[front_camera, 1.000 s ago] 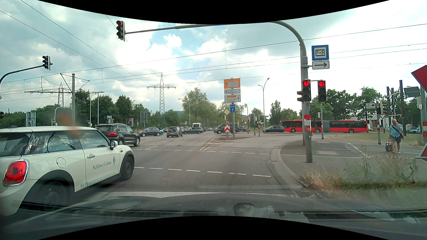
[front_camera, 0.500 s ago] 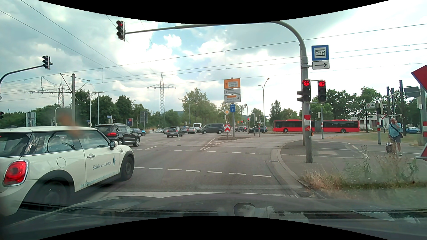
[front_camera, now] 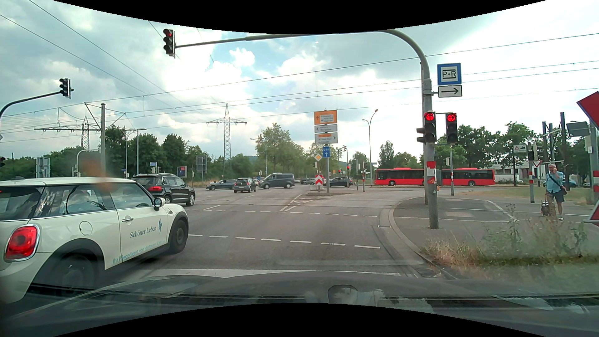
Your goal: Follow the waypoints while adhering to traffic rules and regulations
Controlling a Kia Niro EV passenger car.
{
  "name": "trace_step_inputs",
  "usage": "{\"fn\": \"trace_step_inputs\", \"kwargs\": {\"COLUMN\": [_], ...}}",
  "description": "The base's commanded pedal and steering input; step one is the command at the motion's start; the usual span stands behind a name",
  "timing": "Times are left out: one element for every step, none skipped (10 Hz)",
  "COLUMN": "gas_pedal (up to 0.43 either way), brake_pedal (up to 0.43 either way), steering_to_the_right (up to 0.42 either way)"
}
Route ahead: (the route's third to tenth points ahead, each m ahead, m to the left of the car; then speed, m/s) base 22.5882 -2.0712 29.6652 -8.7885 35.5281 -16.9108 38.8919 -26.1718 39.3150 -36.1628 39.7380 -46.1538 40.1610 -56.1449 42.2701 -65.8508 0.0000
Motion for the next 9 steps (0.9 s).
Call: {"fn": "trace_step_inputs", "kwargs": {"gas_pedal": [0.0,0.0,0.0,0.0,0.0,0.0,0.0,0.0,0.0], "brake_pedal": [0.268,0.268,0.268,0.268,0.268,0.268,0.268,0.268,0.268], "steering_to_the_right": [0.004,0.004,0.004,0.004,0.004,0.004,0.004,0.004,0.004]}}
